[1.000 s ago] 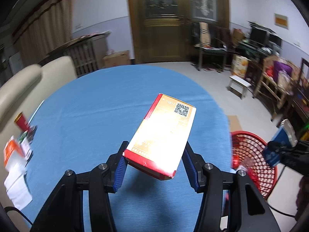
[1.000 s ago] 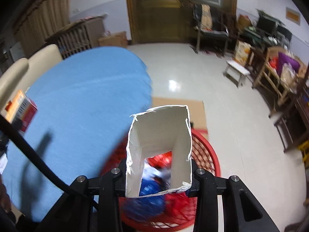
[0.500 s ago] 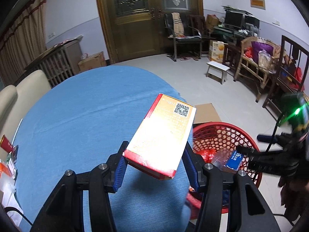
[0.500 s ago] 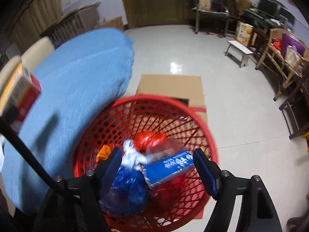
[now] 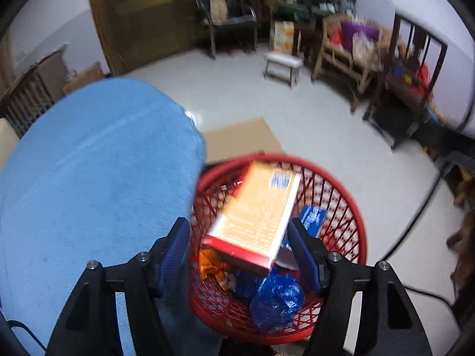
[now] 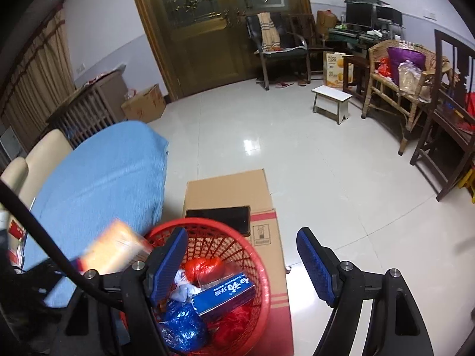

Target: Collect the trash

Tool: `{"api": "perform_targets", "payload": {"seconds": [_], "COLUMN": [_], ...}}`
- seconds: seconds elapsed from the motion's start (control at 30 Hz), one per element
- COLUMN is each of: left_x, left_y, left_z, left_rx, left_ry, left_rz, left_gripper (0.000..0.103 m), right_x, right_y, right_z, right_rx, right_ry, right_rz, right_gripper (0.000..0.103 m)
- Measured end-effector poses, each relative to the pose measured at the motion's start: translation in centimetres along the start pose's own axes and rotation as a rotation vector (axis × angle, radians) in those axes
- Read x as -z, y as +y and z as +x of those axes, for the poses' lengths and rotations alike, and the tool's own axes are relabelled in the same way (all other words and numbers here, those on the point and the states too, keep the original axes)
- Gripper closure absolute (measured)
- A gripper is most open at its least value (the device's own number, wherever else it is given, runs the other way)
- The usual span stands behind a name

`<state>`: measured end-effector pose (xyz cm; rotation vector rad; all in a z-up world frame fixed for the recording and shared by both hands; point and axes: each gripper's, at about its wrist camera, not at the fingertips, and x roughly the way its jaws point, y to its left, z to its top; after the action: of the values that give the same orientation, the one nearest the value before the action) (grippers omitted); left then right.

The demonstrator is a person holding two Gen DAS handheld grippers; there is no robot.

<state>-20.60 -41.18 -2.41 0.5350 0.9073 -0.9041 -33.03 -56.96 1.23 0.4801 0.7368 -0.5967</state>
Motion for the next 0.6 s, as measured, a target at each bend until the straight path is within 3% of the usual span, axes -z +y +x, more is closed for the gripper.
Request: {"api": "perform_targets", "payload": {"seconds": [0.13,0.27,0.37,0.43,0.6], "left_x": [0.6,1.6,3.5,5.0,8.4], "left_y": [1.8,4.8,7.4,8.9,12.0], "left_z": [-1.1,-5.4,-9.1,-11.0,-13.1], "left_rx": [-0.004,-0.075,-0.121,-0.149,-0.191], "left_ry": [-0.015,-0.084,-0.170,-0.216,-0.231], "left_rz": [-0.046,-0.074,-0.120,-0.156,-0.220], "left_gripper": [0.033,0.033,0.023,0.022,0.022], "right_x": [-0.7,-1.4,-2.5,-3.2,-2.1], "right_y": [-0.6,0.6,3.3,6.5,12.4], "right_z": [-0.3,0.1,0.8,0.9,0.6], "right_rx": [-0.007,-0.038,-0.073,-0.097,-0.153], "right_ry": [-0.016,-0.049,-0.053,-0.075,-0.088], "right_rz": [0.033,0.051,0.030,-0.024,-0.075], "right_gripper": [0.024,0.024,0.024,0.024,0.024]}}
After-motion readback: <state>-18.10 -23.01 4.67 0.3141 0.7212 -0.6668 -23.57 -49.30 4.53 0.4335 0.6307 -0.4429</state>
